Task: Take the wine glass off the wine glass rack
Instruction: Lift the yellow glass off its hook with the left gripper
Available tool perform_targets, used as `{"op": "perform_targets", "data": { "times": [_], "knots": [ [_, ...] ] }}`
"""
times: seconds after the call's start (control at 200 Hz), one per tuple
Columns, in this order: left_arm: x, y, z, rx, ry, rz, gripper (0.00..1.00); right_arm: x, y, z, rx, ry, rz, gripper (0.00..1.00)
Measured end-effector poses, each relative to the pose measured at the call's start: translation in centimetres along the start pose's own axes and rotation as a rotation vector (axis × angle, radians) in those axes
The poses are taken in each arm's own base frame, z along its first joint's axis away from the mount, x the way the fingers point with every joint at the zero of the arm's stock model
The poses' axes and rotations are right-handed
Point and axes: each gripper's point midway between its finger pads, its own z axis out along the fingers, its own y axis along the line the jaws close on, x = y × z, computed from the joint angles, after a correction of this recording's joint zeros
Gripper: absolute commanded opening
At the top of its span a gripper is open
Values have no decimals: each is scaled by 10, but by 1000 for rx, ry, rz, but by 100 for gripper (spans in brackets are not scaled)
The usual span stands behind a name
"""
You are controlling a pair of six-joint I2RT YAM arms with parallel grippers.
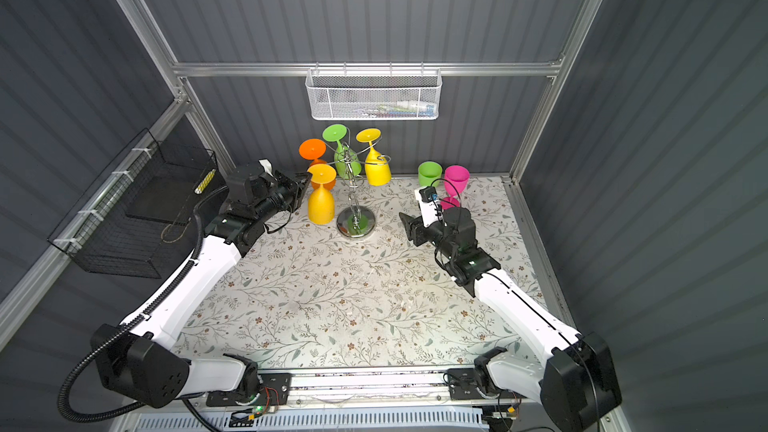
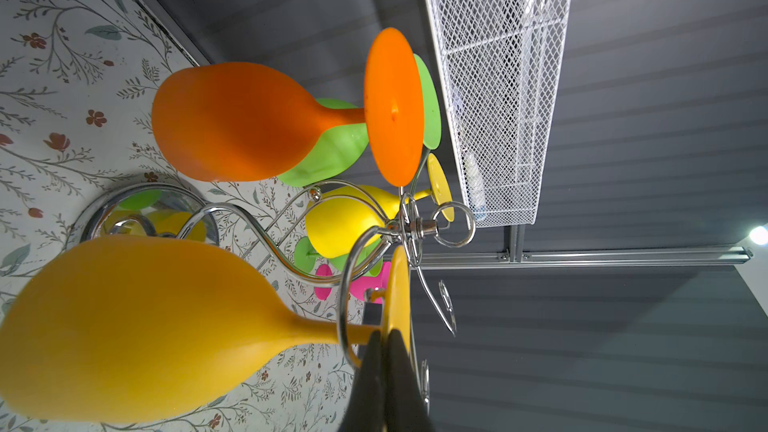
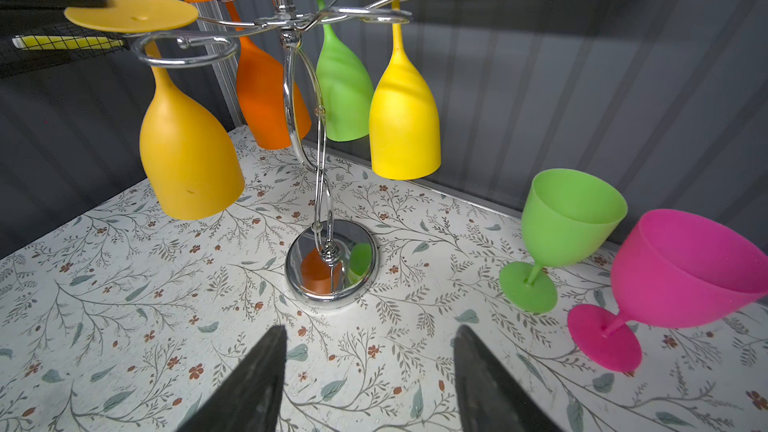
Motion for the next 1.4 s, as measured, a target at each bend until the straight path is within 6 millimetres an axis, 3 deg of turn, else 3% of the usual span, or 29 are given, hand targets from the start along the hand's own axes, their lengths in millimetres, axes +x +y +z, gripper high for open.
{"op": "perform_targets", "data": {
  "times": [0.705,1.401],
  "knots": [
    [-3,-16,-16,37,-16,19,0,4,3,3,-8,11,0,65],
    [-14,-12,-28,-6,-81,59,0,5,4,4,-11,14,-2,65]
  ]
}}
